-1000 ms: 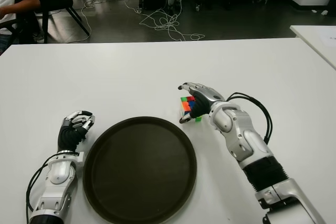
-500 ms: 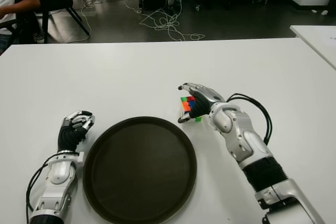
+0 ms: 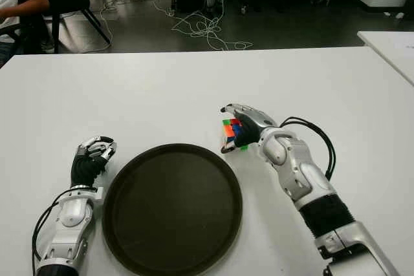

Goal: Pick up the Rubik's Cube and put it in the plate

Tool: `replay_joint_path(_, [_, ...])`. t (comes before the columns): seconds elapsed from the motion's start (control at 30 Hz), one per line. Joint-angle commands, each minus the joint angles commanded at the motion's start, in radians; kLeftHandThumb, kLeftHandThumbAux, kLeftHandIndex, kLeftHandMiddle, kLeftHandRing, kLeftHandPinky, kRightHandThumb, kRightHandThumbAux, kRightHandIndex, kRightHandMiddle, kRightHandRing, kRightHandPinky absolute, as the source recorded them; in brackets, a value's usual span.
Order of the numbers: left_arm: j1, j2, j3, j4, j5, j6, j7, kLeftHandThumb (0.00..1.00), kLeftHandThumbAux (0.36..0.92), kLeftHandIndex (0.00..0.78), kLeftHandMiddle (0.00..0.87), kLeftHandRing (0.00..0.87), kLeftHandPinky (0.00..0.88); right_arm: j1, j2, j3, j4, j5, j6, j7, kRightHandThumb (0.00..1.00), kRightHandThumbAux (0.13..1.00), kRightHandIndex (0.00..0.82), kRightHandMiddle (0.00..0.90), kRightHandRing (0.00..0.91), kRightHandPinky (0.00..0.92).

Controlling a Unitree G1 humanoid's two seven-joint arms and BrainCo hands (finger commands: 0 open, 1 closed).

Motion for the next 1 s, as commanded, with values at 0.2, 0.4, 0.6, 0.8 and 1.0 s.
replay_joint_path(0.2, [-0.002, 0.002, -0.002, -0.001, -0.001, 0.006, -0.002, 0.705, 0.708, 0.443, 0.805, 0.816, 0.785, -0.003, -0.001, 0.002, -0.002, -0.004, 0.013, 0.012, 0.000, 0.761, 0.000, 0.000, 0.000, 0.000])
replay_joint_path(0.4, [-0.003, 0.007, -0.007, -0.002, 0.006, 0.004, -0.004, 0.705, 0.708, 0.443, 0.805, 0.817, 0.789, -0.005, 0.004, 0.002, -0.003, -0.007, 0.036, 0.017, 0.000, 0.753, 0.000, 0.000, 0.000, 0.000])
replay_joint_path(0.6, [-0.004, 0.007, -0.006, 0.001, 0.004, -0.004, -0.003, 0.705, 0.707, 0.443, 0.806, 0.818, 0.790, -0.001, 0.004, -0.001, 0.004, -0.005, 0.038, 0.000, 0.000, 0.725, 0.000, 0.000, 0.000, 0.000])
replay_joint_path(0.8, [-0.004, 0.009, -0.007, 0.004, 0.005, -0.009, -0.004, 0.706, 0.707, 0.443, 0.803, 0.816, 0.786, -0.001, 0.010, -0.005, 0.014, 0.001, 0.045, -0.009, 0.000, 0.692, 0.000, 0.000, 0.000, 0.000])
replay_joint_path(1.0, [-0.005, 0.014, -0.012, 0.011, 0.021, -0.020, 0.003, 0.706, 0.707, 0.444, 0.807, 0.819, 0.793, -0.001, 0.005, -0.006, 0.027, 0.006, 0.015, -0.030, 0.000, 0.678, 0.000, 0.000, 0.000, 0.000])
